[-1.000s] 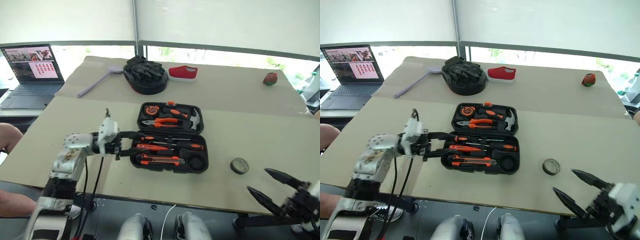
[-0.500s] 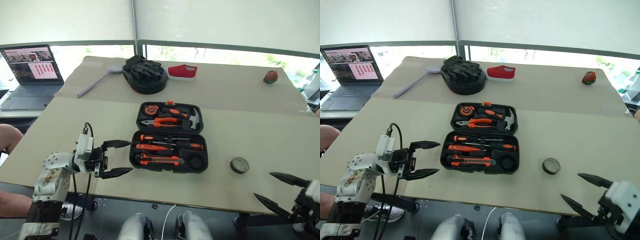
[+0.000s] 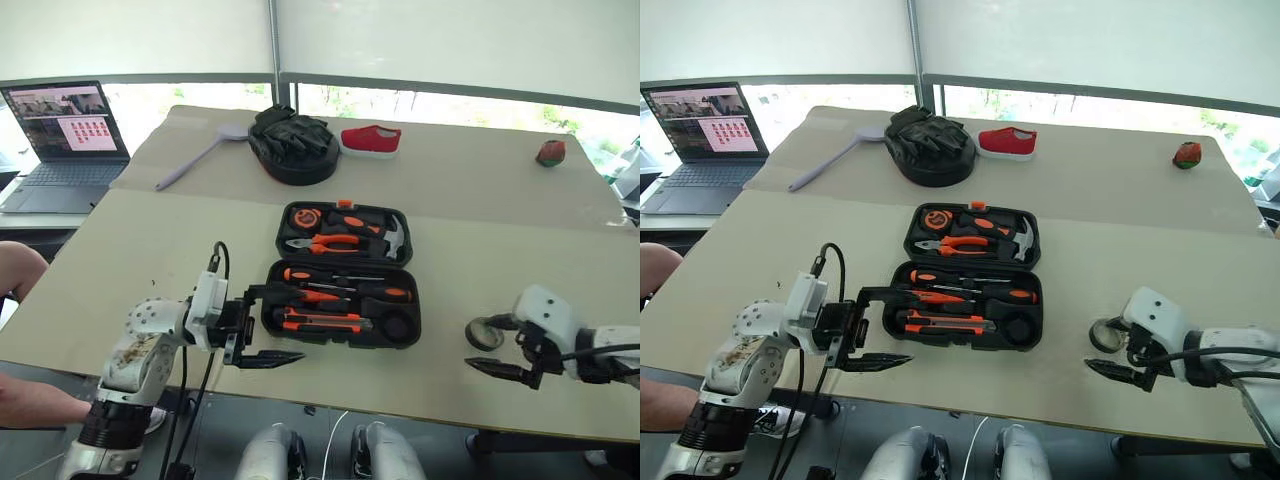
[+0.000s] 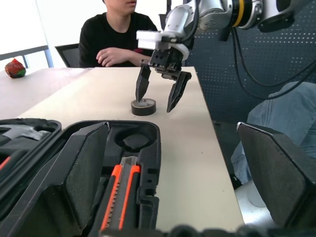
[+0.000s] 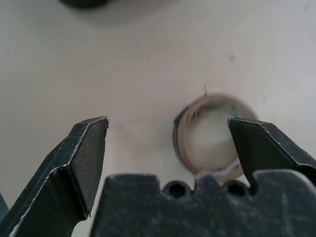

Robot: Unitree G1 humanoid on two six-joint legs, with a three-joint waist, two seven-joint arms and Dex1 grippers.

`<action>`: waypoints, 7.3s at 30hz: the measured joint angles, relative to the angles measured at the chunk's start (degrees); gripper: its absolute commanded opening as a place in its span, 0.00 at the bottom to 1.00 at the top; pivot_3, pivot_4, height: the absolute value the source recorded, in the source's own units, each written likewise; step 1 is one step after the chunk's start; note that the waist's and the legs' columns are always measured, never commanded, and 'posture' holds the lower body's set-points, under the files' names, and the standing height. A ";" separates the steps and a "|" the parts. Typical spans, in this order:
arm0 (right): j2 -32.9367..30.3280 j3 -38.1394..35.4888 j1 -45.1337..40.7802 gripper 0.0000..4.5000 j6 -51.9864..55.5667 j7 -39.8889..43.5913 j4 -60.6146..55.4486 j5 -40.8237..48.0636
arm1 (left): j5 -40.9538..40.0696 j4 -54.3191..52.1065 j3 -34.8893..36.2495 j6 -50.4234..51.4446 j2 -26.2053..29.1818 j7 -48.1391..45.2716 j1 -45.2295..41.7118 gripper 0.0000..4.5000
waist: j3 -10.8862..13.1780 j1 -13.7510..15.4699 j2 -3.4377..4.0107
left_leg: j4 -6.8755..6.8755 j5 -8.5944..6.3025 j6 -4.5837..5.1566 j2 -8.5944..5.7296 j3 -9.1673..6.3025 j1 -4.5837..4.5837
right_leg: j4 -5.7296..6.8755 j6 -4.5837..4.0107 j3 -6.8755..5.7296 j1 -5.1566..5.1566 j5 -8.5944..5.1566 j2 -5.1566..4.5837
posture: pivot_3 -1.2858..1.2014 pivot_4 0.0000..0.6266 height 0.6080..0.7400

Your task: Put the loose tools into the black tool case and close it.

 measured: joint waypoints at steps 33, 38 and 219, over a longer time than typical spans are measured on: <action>5.97 25.04 -31.64 0.02 15.73 5.66 -5.23 4.21 | 5.27 1.46 0.78 -1.66 2.94 6.47 3.16 1.00 | 0.07 -0.22 0.01 | 0.10 -0.05 0.05 -0.02 0.06 -0.13 | -0.14 -0.23 -0.16 -0.08 0.35 -0.16 | 0.52 0.24 1.00; 5.97 27.95 -33.55 0.02 15.53 6.18 -4.75 1.92 | 5.56 0.90 1.02 -1.84 3.62 7.07 5.23 1.00 | 0.07 -0.22 0.02 | 0.10 -0.30 -0.41 -0.01 0.05 -0.10 | -0.14 -0.12 -0.18 -0.06 0.28 -0.17 | 0.52 0.24 1.00; 27.79 22.65 -23.20 0.00 -30.77 -8.41 19.11 -12.78 | 13.51 19.85 7.74 7.64 6.64 14.81 -5.57 0.00 | 0.36 -1.66 -1.06 | -0.22 0.86 -0.37 0.19 1.04 0.04 | 0.91 -0.40 0.46 -0.96 0.39 -0.09 | 0.52 0.24 1.00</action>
